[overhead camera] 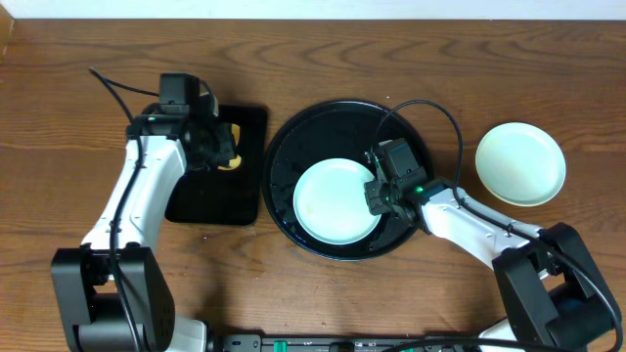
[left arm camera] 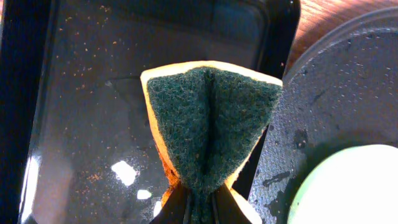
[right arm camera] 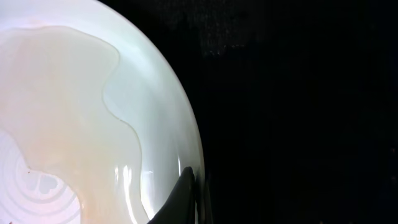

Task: Clean dirty plates on tray and stack at the side
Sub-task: 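Return the sponge to the black tray and release it with left gripper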

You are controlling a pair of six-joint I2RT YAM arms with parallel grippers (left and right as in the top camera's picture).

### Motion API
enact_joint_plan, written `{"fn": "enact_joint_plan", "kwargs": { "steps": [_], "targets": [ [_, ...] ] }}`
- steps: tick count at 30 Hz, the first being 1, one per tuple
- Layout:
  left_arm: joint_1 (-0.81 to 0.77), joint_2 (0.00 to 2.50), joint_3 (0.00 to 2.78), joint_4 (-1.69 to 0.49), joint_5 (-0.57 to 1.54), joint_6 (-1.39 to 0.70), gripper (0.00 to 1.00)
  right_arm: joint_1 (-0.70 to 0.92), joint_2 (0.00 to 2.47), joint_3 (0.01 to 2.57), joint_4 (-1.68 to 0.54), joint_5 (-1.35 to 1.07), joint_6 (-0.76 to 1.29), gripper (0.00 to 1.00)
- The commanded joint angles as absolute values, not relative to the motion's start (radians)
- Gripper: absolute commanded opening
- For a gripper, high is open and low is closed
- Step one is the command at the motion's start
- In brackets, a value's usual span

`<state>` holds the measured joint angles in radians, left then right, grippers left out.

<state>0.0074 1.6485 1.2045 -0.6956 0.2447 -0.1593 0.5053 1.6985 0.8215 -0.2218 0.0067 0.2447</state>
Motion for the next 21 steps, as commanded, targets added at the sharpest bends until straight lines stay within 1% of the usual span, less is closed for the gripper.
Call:
{"fn": "enact_joint_plan", "kwargs": {
  "steps": [1,3,8,13,17,21],
  "targets": [
    [0.055,1.649,1.195,-0.691,0.356,-0.081,0.07,0.497,1.670,0.821,-0.235,0.080,0.218,0.01],
    [0.086,1.661,1.195,-0.684,0.437,-0.032,0.07,0.497,1.628,0.827,-0.235,0.108,0.168,0.01],
    [0.125,1.728,1.195,-0.673,0.461,-0.030,0.07,0.497,1.569,0.830,-0.236,0.169,0.120,0.01],
    [0.142,1.855,1.195,-0.669,0.469,-0.030,0.07,0.497,1.531,0.831,-0.234,0.179,0.069,0.01],
    [0.147,1.945,1.195,-0.665,0.565,0.022,0.07,0.497,1.509,0.833,-0.219,0.251,-0.028,0.01],
    [0.157,2.009,1.195,-0.661,0.564,0.022,0.07,0.497,1.499,0.834,-0.229,0.205,-0.038,0.01]
  ]
}}
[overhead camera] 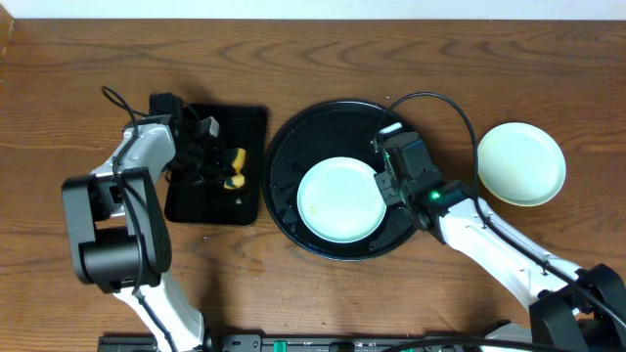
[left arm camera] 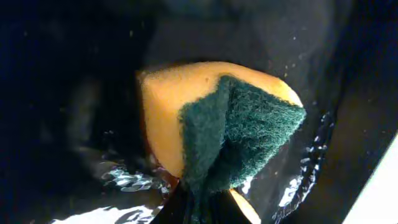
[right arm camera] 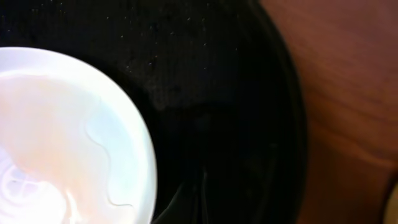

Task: Clean dirty plates on tray and stack at the side
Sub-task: 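Return the sponge to the black tray and release it with left gripper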

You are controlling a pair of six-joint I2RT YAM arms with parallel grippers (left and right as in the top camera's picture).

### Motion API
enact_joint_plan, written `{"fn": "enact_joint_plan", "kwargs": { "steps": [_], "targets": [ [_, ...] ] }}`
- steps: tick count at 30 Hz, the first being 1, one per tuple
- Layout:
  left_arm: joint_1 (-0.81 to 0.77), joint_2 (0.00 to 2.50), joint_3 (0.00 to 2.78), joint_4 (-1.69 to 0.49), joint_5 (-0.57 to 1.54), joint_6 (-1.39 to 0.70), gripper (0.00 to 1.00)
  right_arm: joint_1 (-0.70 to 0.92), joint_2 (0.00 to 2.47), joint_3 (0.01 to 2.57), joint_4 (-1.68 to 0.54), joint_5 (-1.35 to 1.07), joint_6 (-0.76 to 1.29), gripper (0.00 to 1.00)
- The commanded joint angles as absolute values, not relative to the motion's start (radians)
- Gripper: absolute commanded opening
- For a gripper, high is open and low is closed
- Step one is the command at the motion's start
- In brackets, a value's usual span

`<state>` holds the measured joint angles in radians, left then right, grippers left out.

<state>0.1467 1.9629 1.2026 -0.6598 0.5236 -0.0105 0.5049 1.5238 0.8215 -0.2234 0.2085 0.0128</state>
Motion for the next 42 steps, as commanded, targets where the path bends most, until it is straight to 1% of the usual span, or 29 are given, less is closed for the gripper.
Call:
{"fn": "enact_joint_plan", "kwargs": {
  "steps": [1,3,6,9,11,13,15,17,21,24,32,42],
  "targets": [
    [0.163,2.025,1.195,-0.662,0.542,0.022,0.08,0.497,1.499,0.834,-0.240,0.142,-0.011,0.04],
    [0.165,2.026,1.195,-0.662,0.497,0.009,0.07,0.497,1.499,0.834,-0.254,0.096,0.052,0.12],
    [0.165,2.009,1.200,-0.670,0.544,0.000,0.07,0.497,1.499,0.834,-0.281,0.066,0.111,0.13],
    [0.165,1.968,1.203,-0.667,0.612,0.009,0.07,0.497,1.499,0.834,-0.292,0.066,0.112,0.12],
    [0.165,1.907,1.203,-0.661,0.604,0.027,0.08,0.497,1.499,0.834,-0.292,0.067,0.112,0.13],
    [0.165,1.866,1.203,-0.662,0.521,0.014,0.07,0.497,1.500,0.834,-0.294,0.067,0.112,0.13],
    [0.162,1.824,1.203,-0.662,0.323,-0.072,0.07,0.497,1.500,0.834,-0.298,0.067,0.112,0.13],
    [0.155,1.805,1.203,-0.661,0.212,-0.111,0.07,0.497,1.500,0.834,-0.302,0.066,0.120,0.13],
    [0.116,1.819,1.194,-0.656,0.167,-0.110,0.07,0.497,1.501,0.831,-0.311,0.066,0.142,0.17],
    [0.080,1.842,1.188,-0.654,0.111,-0.110,0.08,0.497,1.504,0.827,-0.312,0.066,0.147,0.16],
    [-0.003,1.909,1.185,-0.645,0.103,-0.110,0.08,0.497,1.507,0.827,-0.315,0.066,0.153,0.16],
    [-0.008,1.929,1.186,-0.665,0.118,-0.087,0.07,0.497,1.507,0.827,-0.323,0.066,0.153,0.15]
  ]
}}
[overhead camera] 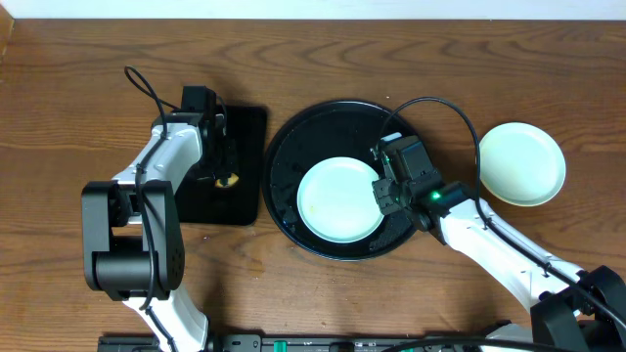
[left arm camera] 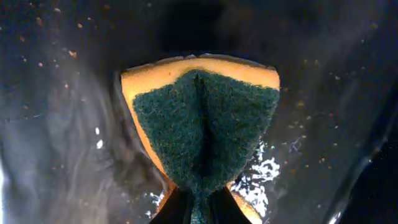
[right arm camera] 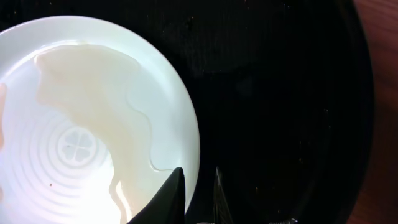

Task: Clean dirty plates on tray and stack at the side
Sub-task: 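Return the sponge to the black tray and release it with left gripper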

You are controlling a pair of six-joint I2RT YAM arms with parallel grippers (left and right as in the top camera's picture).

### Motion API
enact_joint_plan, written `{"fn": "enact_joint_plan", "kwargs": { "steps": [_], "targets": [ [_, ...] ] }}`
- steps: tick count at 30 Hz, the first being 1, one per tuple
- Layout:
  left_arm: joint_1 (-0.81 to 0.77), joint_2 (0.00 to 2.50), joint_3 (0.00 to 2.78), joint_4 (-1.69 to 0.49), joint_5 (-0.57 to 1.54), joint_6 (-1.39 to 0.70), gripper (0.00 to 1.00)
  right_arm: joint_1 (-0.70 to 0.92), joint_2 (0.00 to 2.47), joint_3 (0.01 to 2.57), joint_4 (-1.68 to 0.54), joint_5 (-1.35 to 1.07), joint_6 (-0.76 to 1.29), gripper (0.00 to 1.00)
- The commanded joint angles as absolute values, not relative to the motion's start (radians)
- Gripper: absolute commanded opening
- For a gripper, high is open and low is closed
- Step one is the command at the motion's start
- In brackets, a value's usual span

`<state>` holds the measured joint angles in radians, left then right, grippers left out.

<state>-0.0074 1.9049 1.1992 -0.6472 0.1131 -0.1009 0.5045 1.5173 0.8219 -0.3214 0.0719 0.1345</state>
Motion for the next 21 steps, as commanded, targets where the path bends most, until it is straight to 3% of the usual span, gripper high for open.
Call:
{"fn": "enact_joint_plan", "kwargs": {
  "steps": [1,5,7,12,21],
  "targets": [
    [-0.007,1.927,1.186,-0.665,0.118,-0.087,0.07,0.497,1.507,0.827,-0.323,0.066,0.153,0.17],
    [-0.007,1.909,1.188,-0.666,0.118,-0.088,0.17,0.497,1.508,0.827,-0.344,0.060,0.160,0.20],
    [-0.007,1.893,1.188,-0.667,0.118,-0.088,0.33,0.497,1.509,0.825,-0.356,0.038,0.176,0.23],
    [-0.007,1.826,1.188,-0.689,0.119,-0.094,0.47,0.497,1.531,0.807,-0.360,-0.059,0.192,0.28],
    [-0.007,1.735,1.188,-0.714,0.119,-0.125,0.49,0.497,1.608,0.802,-0.387,-0.057,0.298,0.28]
  ]
}}
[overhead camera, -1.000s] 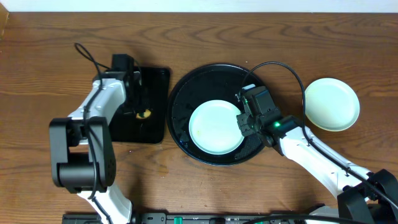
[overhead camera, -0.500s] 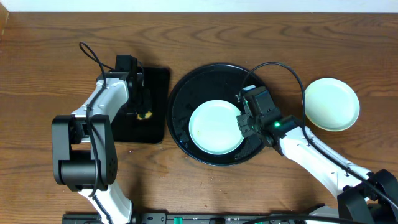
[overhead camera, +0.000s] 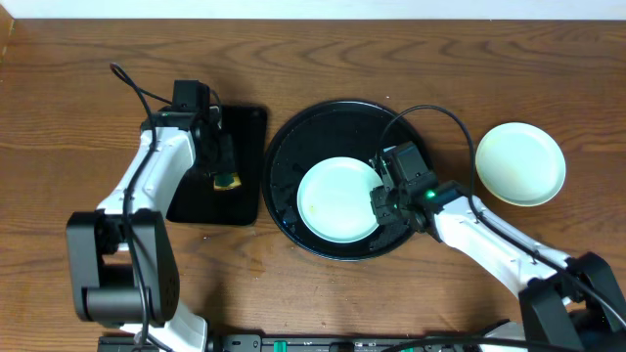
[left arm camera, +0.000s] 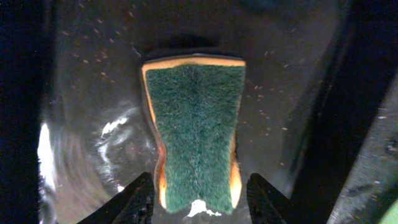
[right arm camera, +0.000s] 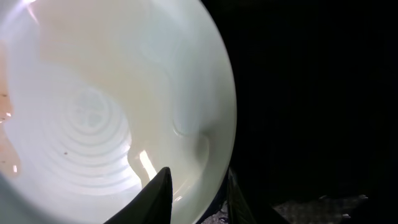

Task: Clean dirty plates on tray and stack at the side
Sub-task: 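Return the sponge to the black tray and release it with left gripper, then lift the cleaned plate off the round tray with the right gripper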

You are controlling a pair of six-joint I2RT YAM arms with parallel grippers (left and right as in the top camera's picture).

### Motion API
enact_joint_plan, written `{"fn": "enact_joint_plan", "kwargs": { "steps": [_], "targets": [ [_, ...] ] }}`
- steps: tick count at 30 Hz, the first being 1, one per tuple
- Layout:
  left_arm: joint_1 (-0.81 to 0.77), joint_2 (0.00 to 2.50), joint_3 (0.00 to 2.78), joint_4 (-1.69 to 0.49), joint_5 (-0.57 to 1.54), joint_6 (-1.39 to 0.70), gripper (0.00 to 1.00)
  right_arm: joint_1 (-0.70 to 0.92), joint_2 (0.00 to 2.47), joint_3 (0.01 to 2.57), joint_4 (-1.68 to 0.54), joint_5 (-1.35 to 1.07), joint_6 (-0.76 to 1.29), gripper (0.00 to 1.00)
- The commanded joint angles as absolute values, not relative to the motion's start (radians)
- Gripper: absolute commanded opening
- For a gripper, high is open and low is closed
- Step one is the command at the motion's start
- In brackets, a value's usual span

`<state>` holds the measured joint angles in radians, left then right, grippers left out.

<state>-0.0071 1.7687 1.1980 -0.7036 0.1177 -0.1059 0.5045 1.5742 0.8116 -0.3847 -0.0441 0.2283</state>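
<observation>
A pale green plate (overhead camera: 335, 201) with a watery film lies in the round black tray (overhead camera: 337, 122). My right gripper (right arm camera: 198, 196) is open, its fingers (right arm camera: 160, 191) astride the plate's (right arm camera: 93, 93) right rim: one over the plate, one over the tray. The green and yellow sponge (left arm camera: 194, 129) lies flat, scouring side up, in the wet rectangular black tray (left arm camera: 87, 93). My left gripper (left arm camera: 198, 202) stands open around the sponge's near end without touching it. From overhead, the left gripper (overhead camera: 221, 156) is over that tray, the sponge (overhead camera: 228, 180) just below it.
A second pale plate (overhead camera: 520, 163) sits on the wood table at the right of the round tray. The rectangular tray (overhead camera: 191, 200) lies left of the round tray. Cables trail from both arms over the table.
My left gripper has opened and let go of the sponge, which now lies unfolded in the rectangular tray. My right gripper has opened wider and now straddles the plate's rim.
First my left gripper pinched the folded sponge over the rectangular tray, the right one shut at the plate's rim. Then the sponge was down in the wet tray, still pinched, and the right gripper off the plate. Now the sponge lies released, and right jaws straddle the rim.
</observation>
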Motion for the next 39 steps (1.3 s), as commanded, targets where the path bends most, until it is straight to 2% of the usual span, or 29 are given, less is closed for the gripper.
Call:
{"fn": "enact_joint_plan", "kwargs": {
  "steps": [1,7,14,19,24,39],
  "targets": [
    [-0.007,1.732,1.188,-0.715,0.119,-0.130,0.49,0.497,1.618,0.802,-0.391,-0.057,0.314,0.28],
    [-0.007,1.732,1.187,-0.733,0.119,-0.133,0.50,0.497,1.673,0.802,-0.400,-0.057,0.348,0.27],
    [-0.007,1.732,1.187,-0.733,0.119,-0.133,0.50,0.496,1.687,0.802,-0.385,-0.056,0.356,0.01],
    [-0.007,1.732,1.187,-0.733,0.119,-0.133,0.50,0.496,1.684,0.802,-0.299,-0.038,0.351,0.01],
    [-0.007,1.732,1.187,-0.738,0.119,-0.133,0.49,0.496,1.651,0.812,-0.226,0.084,0.335,0.01],
    [-0.007,1.732,1.187,-0.738,0.119,-0.133,0.50,0.497,1.484,0.831,-0.101,0.310,-0.060,0.01]
  ]
}}
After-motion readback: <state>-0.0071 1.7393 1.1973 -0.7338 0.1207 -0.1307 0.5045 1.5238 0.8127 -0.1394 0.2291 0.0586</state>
